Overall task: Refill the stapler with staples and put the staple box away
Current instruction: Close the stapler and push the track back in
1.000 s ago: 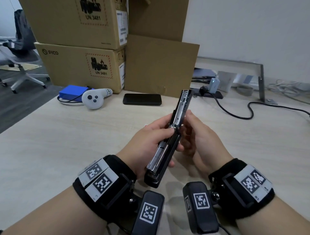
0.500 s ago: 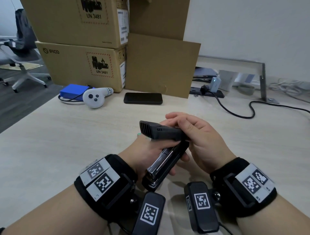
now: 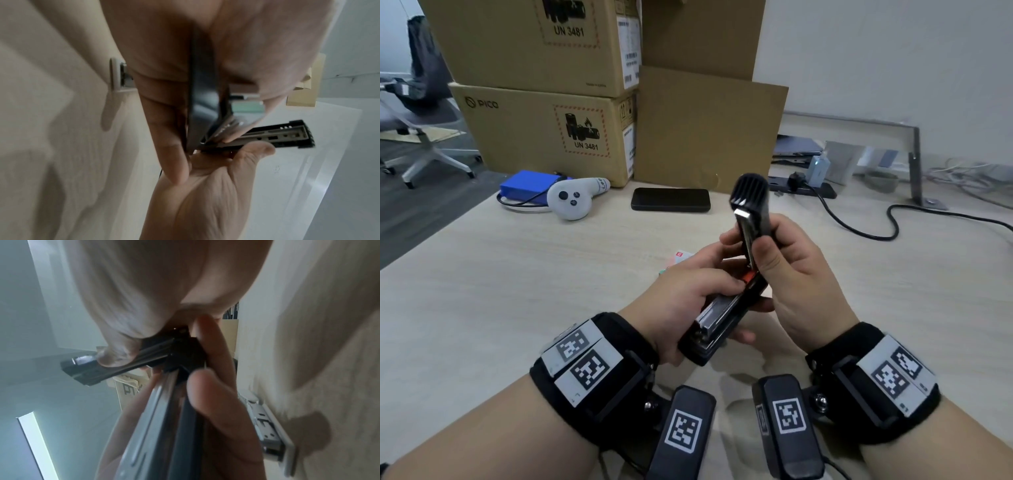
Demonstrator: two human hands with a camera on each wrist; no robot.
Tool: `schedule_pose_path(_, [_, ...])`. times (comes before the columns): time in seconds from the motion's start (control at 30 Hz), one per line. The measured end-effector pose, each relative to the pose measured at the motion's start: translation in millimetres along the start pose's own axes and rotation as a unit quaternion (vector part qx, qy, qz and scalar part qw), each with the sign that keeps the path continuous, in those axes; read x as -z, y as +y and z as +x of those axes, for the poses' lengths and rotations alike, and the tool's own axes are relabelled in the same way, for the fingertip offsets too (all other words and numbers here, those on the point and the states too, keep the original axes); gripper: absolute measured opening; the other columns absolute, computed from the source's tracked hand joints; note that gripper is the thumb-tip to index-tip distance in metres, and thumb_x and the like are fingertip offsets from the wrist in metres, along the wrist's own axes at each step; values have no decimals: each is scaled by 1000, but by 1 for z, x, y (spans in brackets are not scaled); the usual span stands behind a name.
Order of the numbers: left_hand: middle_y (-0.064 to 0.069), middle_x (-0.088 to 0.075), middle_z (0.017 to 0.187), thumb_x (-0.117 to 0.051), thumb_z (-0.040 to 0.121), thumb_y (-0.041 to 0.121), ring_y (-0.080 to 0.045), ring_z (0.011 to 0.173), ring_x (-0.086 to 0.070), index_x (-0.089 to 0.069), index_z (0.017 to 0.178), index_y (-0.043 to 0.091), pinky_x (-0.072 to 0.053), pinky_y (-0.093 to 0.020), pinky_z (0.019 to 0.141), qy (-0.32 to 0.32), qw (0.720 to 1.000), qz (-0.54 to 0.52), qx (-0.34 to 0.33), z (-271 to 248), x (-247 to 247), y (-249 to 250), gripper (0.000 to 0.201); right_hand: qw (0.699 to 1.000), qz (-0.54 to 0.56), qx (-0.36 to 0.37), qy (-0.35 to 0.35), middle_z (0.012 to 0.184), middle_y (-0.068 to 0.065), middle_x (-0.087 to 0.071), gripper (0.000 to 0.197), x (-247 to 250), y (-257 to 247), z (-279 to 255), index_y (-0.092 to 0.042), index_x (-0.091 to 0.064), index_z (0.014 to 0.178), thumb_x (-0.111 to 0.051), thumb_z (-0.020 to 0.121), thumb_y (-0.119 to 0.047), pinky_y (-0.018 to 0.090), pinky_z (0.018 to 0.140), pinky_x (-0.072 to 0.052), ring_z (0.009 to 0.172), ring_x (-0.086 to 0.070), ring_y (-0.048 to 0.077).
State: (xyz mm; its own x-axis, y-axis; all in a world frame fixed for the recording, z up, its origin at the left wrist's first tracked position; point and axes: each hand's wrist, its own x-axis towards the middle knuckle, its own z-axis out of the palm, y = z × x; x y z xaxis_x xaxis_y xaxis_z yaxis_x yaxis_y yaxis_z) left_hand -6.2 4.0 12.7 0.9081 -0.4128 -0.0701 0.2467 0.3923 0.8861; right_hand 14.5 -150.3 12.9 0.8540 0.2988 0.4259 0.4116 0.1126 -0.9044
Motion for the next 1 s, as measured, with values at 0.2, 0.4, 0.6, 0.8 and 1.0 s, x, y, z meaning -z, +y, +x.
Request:
schedule_pose_path(0.2, [-16, -68, 126, -58, 82, 3, -35, 90, -75, -55, 141, 15, -57, -33, 44, -25, 1000, 2, -1, 2, 4, -1, 61, 983, -122, 111, 74, 99, -16, -64, 18, 4, 0, 1, -45, -62, 111, -52, 98, -53, 32, 78, -54, 92, -61, 10])
schedule_pose_path(0.4, [-1, -68, 113, -69, 63, 6, -27, 85, -62, -63, 136, 28, -40, -26, 43, -28, 996, 80, -15, 2, 7, -5, 76, 966, -199, 156, 53, 114, -8, -62, 25, 11, 2, 5, -34, -57, 122, -48, 100, -27, 34, 94, -46, 106, -59, 13])
schedule_pose_path(0.6, [-7, -66, 97, -33, 93, 64, -21, 72, -57, -71, 125, 14, -30, -24, 48, -16, 996, -52, 74, -2, 3, 6, 71, 966, -234, 112, 12, 116, -8, -62, 34, 13, 3, 3, -47, -59, 125, -51, 97, -29, 48, 99, -48, 115, -58, 26])
schedule_pose_path(0.8, [-7, -66, 92, -40, 77, 88, -26, 78, -58, -71, 120, 9, -39, -29, 54, -38, 996, -52, 67, -3, 6, 5, 96, 935, -330, 119, -47, 101, -7, -60, 27, 16, 0, 6, -23, -66, 101, -43, 93, -36, 45, 94, -41, 105, -53, 26])
schedule_pose_path(1.0, [-5, -67, 98, -57, 84, 29, -25, 87, -69, -70, 119, 17, -54, -33, 58, -54, 996, -49, 43, -5, 2, 5, 40, 935, -341, 81, -56, 104, -8, -55, 24, 17, 5, 7, -43, -62, 94, -38, 98, -41, 34, 100, -35, 110, -49, 19])
